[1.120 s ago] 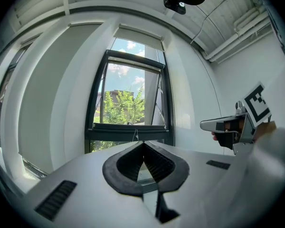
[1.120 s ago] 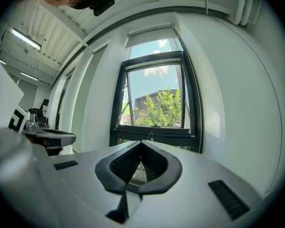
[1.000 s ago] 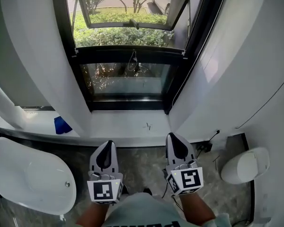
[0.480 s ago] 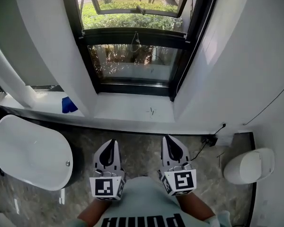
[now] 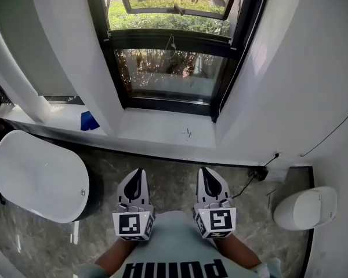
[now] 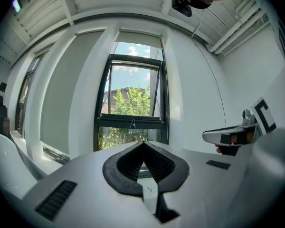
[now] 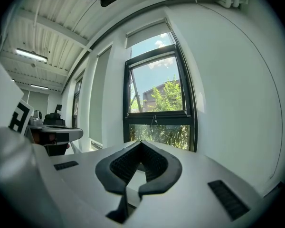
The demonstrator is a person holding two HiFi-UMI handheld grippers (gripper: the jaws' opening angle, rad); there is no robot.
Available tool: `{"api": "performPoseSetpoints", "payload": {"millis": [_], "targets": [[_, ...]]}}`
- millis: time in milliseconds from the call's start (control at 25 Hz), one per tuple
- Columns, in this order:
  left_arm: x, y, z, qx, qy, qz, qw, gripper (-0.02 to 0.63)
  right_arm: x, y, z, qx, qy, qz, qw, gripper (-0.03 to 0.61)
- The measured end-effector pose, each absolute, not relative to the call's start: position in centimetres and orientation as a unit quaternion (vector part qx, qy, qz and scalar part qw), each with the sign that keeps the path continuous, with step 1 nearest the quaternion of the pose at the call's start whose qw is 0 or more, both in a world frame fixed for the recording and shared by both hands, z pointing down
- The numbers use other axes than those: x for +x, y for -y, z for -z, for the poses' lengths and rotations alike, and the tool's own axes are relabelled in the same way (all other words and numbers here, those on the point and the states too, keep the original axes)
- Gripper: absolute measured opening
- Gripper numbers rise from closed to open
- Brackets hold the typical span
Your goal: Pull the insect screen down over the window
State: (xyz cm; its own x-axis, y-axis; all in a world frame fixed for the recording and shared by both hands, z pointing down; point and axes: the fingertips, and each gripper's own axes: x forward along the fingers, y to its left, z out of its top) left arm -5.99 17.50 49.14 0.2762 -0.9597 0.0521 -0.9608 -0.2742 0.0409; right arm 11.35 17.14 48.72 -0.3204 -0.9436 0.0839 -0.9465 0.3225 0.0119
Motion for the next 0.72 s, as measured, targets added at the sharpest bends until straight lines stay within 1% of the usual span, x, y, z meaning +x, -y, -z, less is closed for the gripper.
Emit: {"api": "performPoseSetpoints", "payload": {"millis": [720], "targets": [[-5.0,-17.6,-49.2,0.8,0.598,-0.009,0.032,0.012,13.0,-17.3,-48.8,0.592,0.805,-0.019,0.035,0.003]]}}
